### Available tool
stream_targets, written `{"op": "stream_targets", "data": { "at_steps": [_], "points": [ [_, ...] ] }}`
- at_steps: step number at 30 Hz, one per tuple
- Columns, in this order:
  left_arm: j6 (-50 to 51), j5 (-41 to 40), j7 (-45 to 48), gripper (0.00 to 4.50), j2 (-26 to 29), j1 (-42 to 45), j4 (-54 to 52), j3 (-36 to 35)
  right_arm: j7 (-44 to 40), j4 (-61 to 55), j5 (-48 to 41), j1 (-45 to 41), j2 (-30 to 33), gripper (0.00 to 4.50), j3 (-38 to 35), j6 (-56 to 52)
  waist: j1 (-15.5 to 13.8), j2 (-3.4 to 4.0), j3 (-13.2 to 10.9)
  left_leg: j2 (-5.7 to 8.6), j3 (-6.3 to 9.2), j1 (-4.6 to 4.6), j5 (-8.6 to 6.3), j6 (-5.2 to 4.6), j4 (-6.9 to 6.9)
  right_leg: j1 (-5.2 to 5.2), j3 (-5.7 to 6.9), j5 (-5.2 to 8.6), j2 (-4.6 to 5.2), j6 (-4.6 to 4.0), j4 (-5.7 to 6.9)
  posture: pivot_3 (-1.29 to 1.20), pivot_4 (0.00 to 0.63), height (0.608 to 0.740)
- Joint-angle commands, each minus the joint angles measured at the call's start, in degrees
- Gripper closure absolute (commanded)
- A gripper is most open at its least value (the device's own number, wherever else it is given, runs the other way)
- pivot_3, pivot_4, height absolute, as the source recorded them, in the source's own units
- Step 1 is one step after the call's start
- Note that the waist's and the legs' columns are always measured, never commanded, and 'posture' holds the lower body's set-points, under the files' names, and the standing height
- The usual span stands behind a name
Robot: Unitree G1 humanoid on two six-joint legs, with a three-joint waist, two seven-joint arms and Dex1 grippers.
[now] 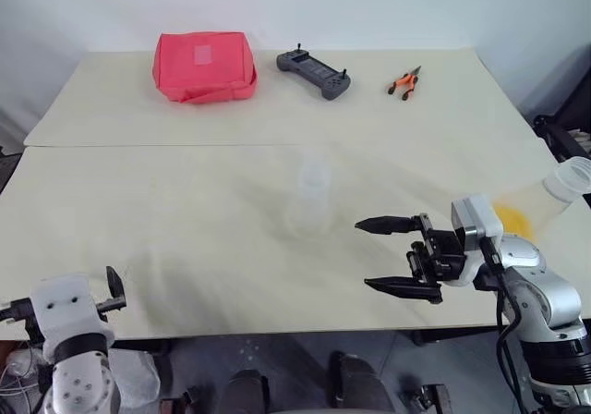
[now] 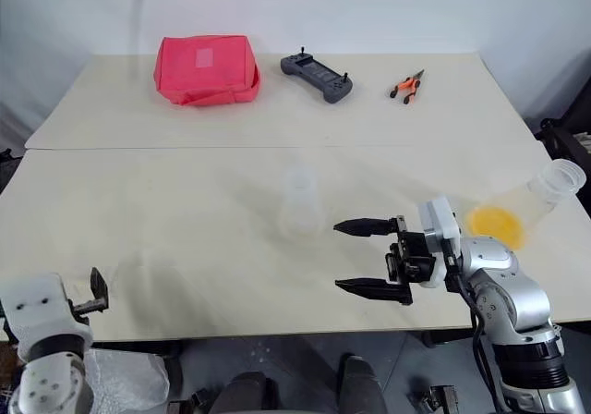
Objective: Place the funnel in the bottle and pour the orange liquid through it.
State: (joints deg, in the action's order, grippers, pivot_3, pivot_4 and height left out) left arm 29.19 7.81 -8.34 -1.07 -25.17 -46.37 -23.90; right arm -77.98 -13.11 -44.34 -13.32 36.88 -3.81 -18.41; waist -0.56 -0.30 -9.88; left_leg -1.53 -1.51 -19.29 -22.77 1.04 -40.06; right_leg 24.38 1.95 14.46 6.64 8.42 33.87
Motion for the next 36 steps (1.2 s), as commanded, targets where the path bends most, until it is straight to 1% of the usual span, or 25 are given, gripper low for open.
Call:
{"op": "stream_targets", "data": {
  "at_steps": [1,3,7,10,14,19,20,22,29,34,36],
  "points": [
    [-2.36,1.51,-1.53,0.07,-0.74,-0.59,0.42,-0.29,-1.54,0.59,0.47,0.36,-0.03,0.0,-0.96,1.89,-0.4,0.0,0.0,0.0,0.0,0.0,0.0,-0.01,-0.01,0.0,0.0,0.0,0.0,0.0,0.0,0.0,0.15,0.74],
    [-1.88,1.32,-1.75,0.07,-0.92,-0.24,0.94,-1.05,-1.73,1.26,0.93,0.31,-0.16,0.0,-0.98,2.56,-0.64,0.0,0.0,0.0,-0.01,0.02,0.0,-0.01,-0.02,0.0,0.0,0.01,0.0,-0.01,-0.02,0.0,0.15,0.74],
    [-3.26,-0.08,-0.48,0.07,1.0,0.97,3.44,-2.94,-1.53,1.92,1.63,0.72,-0.26,0.0,-1.23,3.65,-0.73,0.0,0.0,0.0,-0.04,0.03,-0.01,-0.01,-0.02,0.01,0.0,0.02,-0.01,-0.03,-0.01,0.0,0.15,0.74],
    [-4.54,-2.18,0.94,0.66,2.09,2.39,3.92,-4.27,-1.02,1.82,1.91,1.18,-0.28,0.0,-1.56,4.13,-0.77,0.0,0.0,-0.01,-0.04,0.03,0.0,-0.01,-0.02,0.01,0.01,0.02,-0.01,-0.04,0.0,0.0,0.15,0.74],
    [-3.8,-4.74,3.61,1.94,4.04,2.97,4.15,-5.79,0.34,0.85,2.33,1.6,-0.41,0.0,-1.47,4.19,-0.73,0.0,0.0,-0.01,-0.06,0.03,-0.01,-0.01,-0.02,0.02,0.01,0.02,0.0,-0.04,0.03,0.0,0.15,0.74],
    [-0.66,-8.98,5.94,3.53,7.27,5.63,4.82,-10.35,2.6,-0.53,2.59,1.21,-0.33,0.0,-1.35,3.58,-0.72,0.0,0.0,-0.02,-0.07,0.04,-0.01,-0.01,-0.02,0.02,0.01,0.02,-0.01,-0.04,0.04,0.0,0.15,0.74],
    [-0.09,-9.75,6.45,3.77,8.03,6.22,5.06,-10.95,2.96,-0.61,2.67,1.01,-0.26,0.0,-1.39,3.54,-0.75,0.0,0.0,-0.02,-0.07,0.04,0.0,-0.01,-0.02,0.02,0.01,0.02,-0.01,-0.04,0.04,0.0,0.15,0.74],
    [1.5,-10.92,7.17,4.48,9.16,7.12,5.16,-11.67,3.54,-0.72,2.73,0.7,-0.17,0.0,-1.42,3.53,-0.77,0.0,0.0,-0.02,-0.07,0.04,0.0,-0.01,-0.02,0.02,0.01,0.02,-0.01,-0.04,0.05,0.0,0.15,0.74],
    [5.48,-14.15,8.21,4.48,12.21,11.0,5.86,-13.14,5.92,-1.72,2.76,0.13,0.27,0.0,-1.6,3.13,-0.71,0.0,0.0,-0.02,-0.08,0.05,0.0,-0.01,-0.02,0.02,0.01,0.01,-0.01,-0.04,0.05,0.0,0.15,0.74],
    [3.01,-15.52,9.86,4.48,12.97,11.22,6.63,-13.02,7.49,-3.37,2.47,0.31,0.61,0.0,-1.45,2.04,-0.69,0.0,0.0,-0.02,-0.09,0.05,-0.02,0.01,0.0,0.02,0.01,0.01,-0.01,-0.03,0.03,0.0,0.15,0.74],
    [-0.27,-14.79,10.77,4.48,13.71,10.89,6.92,-12.32,7.87,-3.78,2.42,0.23,0.66,0.0,-1.32,1.56,-0.69,0.0,0.0,-0.02,-0.09,0.05,-0.02,0.01,-0.01,0.02,0.02,0.01,-0.01,-0.03,0.04,0.0,0.15,0.74]
  ]
}}
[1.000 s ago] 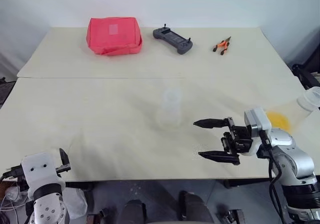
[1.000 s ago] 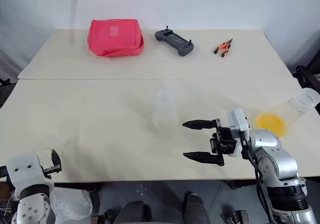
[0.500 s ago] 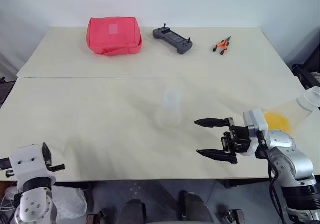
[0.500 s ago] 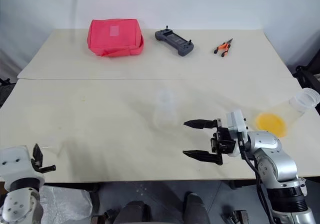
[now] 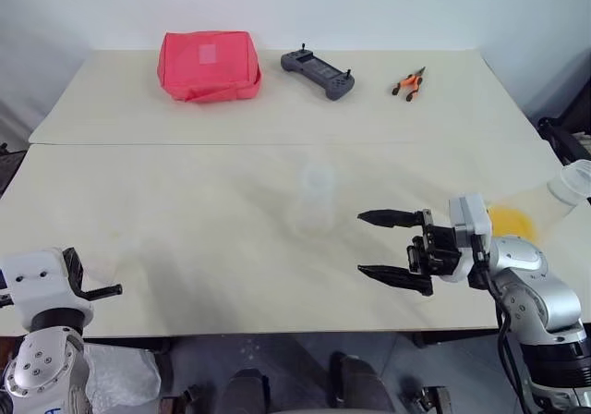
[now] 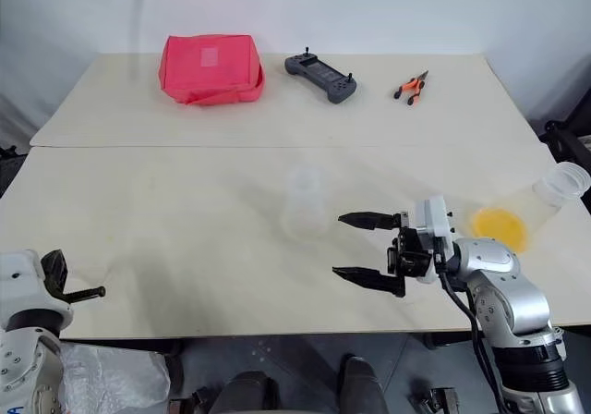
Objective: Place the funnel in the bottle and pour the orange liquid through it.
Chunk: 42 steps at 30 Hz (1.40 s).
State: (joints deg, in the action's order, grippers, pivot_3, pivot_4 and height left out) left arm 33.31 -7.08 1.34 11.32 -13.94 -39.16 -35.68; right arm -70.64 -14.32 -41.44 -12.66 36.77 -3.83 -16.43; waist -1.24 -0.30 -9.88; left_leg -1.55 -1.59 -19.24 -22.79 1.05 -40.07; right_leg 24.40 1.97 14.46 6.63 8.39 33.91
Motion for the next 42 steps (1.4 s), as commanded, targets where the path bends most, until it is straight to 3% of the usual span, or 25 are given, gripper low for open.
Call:
{"op": "stream_targets", "data": {
  "at_steps": [1,3,6,9,12,24,34,42],
  "points": [
    [-5.02,0.68,0.81,4.48,1.49,-0.32,-0.48,-0.29,0.68,-2.71,-0.51,-0.52,0.78,0.0,-1.24,-0.63,0.0,0.0,0.0,0.0,0.0,0.0,0.0,0.0,0.0,0.0,0.0,0.0,0.0,0.0,0.0,0.0,0.15,0.74],
    [-1.24,1.74,-0.66,4.48,2.09,0.27,-1.64,-0.09,0.99,-2.92,-0.55,-0.93,0.78,0.0,-0.98,-1.15,-0.03,0.0,0.0,0.0,-0.01,0.0,0.0,0.0,-0.01,0.0,0.0,0.0,0.0,0.0,-0.01,0.0,0.15,0.74],
    [1.69,-6.14,2.95,4.48,2.08,1.61,-3.08,-1.94,1.21,-2.78,-0.42,-1.88,0.61,0.0,-0.62,-1.79,-0.07,0.0,0.0,0.0,-0.02,0.0,0.0,0.0,-0.01,0.0,0.0,0.0,0.0,0.0,0.0,0.0,0.15,0.74],
    [1.14,-4.54,2.47,4.3,3.59,1.69,-3.19,-1.57,1.15,-2.43,-0.17,-2.67,0.52,0.0,-0.2,-2.1,0.01,0.0,0.0,-0.01,-0.01,0.0,0.0,0.0,0.0,0.0,0.0,0.0,0.0,0.0,0.0,0.0,0.15,0.74],
    [0.22,-3.66,1.2,3.62,4.07,2.27,-3.47,-1.36,1.12,-2.29,-0.01,-3.15,0.4,0.0,0.03,-2.41,0.02,0.0,0.0,-0.02,-0.01,0.0,0.0,0.0,0.02,0.01,0.0,-0.01,-0.01,0.0,0.0,0.0,0.15,0.74],
    [0.67,-4.03,1.2,0.04,3.59,-1.89,-6.93,-2.63,0.74,-1.41,0.51,-4.09,0.11,0.0,1.02,-2.68,0.03,0.0,0.0,-0.02,-0.02,0.0,-0.01,0.01,0.03,0.02,0.0,0.0,-0.01,0.0,-0.02,0.0,0.15,0.74],
    [1.72,0.42,-0.51,0.04,1.0,-9.58,-7.33,-0.32,-0.64,0.44,1.59,-4.5,-0.65,0.0,1.5,-1.84,-0.14,0.0,0.0,-0.02,-0.03,0.0,-0.02,0.0,0.01,0.02,0.0,0.01,0.0,-0.03,-0.02,0.0,0.15,0.74],
    [-0.59,3.38,-1.01,0.04,1.45,-7.83,-2.57,0.8,-1.83,1.89,2.36,-3.93,-0.61,0.0,1.01,-0.71,-0.06,0.0,0.0,-0.02,-0.04,0.0,-0.03,-0.01,0.02,0.02,0.0,0.02,-0.01,-0.05,-0.03,0.0,0.15,0.74]
  ]
}}
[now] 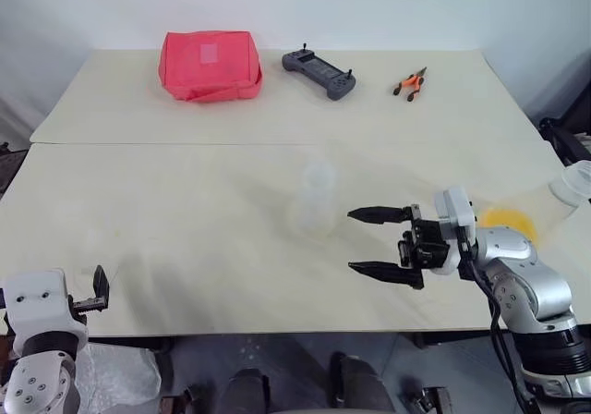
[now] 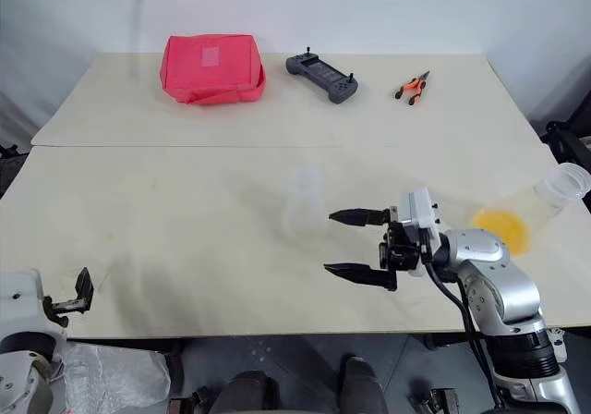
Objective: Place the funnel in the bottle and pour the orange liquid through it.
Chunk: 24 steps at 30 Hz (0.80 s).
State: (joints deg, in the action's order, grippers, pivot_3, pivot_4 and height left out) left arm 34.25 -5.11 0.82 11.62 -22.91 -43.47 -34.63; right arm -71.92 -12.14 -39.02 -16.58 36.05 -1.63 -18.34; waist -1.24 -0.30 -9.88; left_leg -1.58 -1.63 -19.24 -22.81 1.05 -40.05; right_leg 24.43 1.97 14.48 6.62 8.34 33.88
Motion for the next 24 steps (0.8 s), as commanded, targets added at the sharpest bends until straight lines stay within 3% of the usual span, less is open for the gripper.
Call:
{"op": "stream_targets", "data": {
  "at_steps": [1,2,10,16,24],
  "points": [
    [-1.75,1.65,-0.39,0.04,1.58,1.74,2.7,-0.22,-0.48,-0.21,0.03,-0.09,0.02,0.0,-1.1,1.25,-0.09,0.0,0.0,0.0,0.0,0.0,0.0,0.0,0.0,0.0,0.0,0.0,0.0,0.0,0.01,0.0,0.15,0.74],
    [-1.77,1.89,-0.25,0.04,1.97,2.24,3.65,-0.16,-0.49,-0.12,0.09,-0.13,-0.02,0.0,-1.03,1.37,-0.05,0.0,0.0,0.0,0.0,0.0,0.0,0.0,-0.01,0.0,0.0,0.0,-0.01,0.0,0.01,0.0,0.15,0.74],
    [-2.55,3.09,0.89,2.52,5.22,4.69,9.45,1.16,-1.9,2.07,1.21,0.88,-0.18,0.0,-1.65,4.16,0.05,0.0,0.0,0.0,-0.01,0.0,-0.01,0.0,0.01,0.01,0.01,0.0,0.0,0.0,0.01,0.0,0.15,0.74],
    [-0.51,1.17,2.54,4.4,5.18,4.11,7.27,0.32,-2.5,3.51,1.7,1.5,-0.28,0.0,-1.89,5.98,0.06,0.0,0.0,-0.01,-0.02,0.0,-0.01,0.0,0.01,0.01,0.01,0.0,0.0,0.01,0.01,0.0,0.15,0.74],
    [7.3,-6.07,7.11,4.46,7.89,9.29,3.33,-0.77,-3.25,5.19,2.1,1.62,0.01,0.0,-2.39,7.86,-0.1,0.0,0.0,-0.02,-0.02,0.0,-0.01,0.01,-0.01,0.01,0.01,0.0,0.01,0.01,0.03,0.0,0.15,0.74]
  ]
}}
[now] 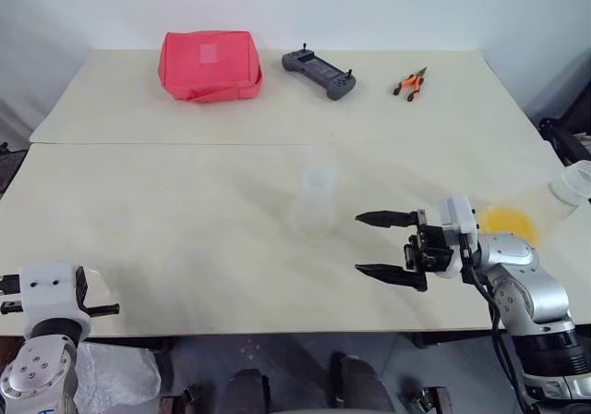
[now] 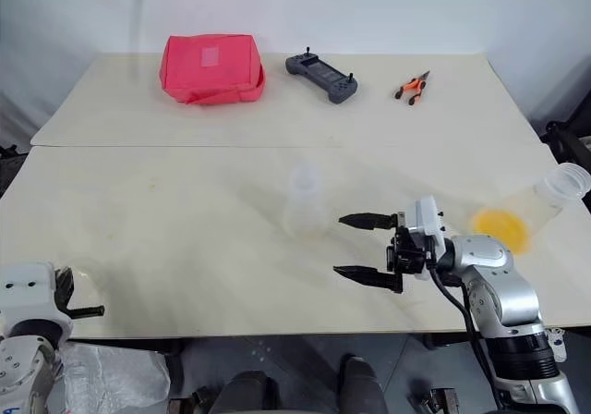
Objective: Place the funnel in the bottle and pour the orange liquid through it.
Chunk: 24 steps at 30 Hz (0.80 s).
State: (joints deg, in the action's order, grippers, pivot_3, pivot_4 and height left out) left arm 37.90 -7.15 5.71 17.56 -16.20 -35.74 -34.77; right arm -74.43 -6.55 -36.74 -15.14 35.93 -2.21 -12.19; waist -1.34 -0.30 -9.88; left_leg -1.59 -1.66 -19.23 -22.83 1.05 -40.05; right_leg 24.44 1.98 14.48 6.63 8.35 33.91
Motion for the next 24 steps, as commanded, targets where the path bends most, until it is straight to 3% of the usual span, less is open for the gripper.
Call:
{"op": "stream_targets", "data": {
  "at_steps": [1,9,14,24],
  "points": [
    [5.16,-5.75,3.1,4.46,2.54,4.32,-5.09,-0.08,-0.76,-0.19,-0.12,0.06,0.18,0.0,-1.99,1.87,-0.03,0.0,0.0,0.0,0.0,0.0,0.0,0.0,0.0,0.0,0.0,0.0,0.0,0.0,0.0,0.0,0.15,0.74],
    [15.41,-14.86,5.62,4.46,6.07,19.98,-6.89,6.82,1.25,-0.41,0.8,-0.33,1.0,0.0,-4.38,2.65,0.11,0.0,0.0,0.0,0.0,0.0,0.0,0.02,0.0,0.01,0.0,-0.02,-0.01,0.03,0.02,0.0,0.15,0.74],
    [17.78,-16.44,7.14,4.46,9.0,33.13,2.36,12.29,3.04,-1.54,1.6,-0.04,1.7,0.0,-7.04,3.77,0.01,0.01,0.0,0.01,0.0,-0.01,0.02,0.04,-0.02,0.0,0.0,-0.04,-0.02,0.05,0.03,0.0,0.15,0.74],
    [23.73,-27.18,22.36,4.46,12.37,55.71,21.31,20.9,10.16,-10.54,0.59,3.64,3.07,0.0,-11.89,1.97,0.13,0.01,0.0,0.02,-0.08,-0.03,0.02,0.04,0.02,0.02,0.01,-0.05,-0.04,0.09,-0.04,0.0,0.15,0.74]
  ]
}}
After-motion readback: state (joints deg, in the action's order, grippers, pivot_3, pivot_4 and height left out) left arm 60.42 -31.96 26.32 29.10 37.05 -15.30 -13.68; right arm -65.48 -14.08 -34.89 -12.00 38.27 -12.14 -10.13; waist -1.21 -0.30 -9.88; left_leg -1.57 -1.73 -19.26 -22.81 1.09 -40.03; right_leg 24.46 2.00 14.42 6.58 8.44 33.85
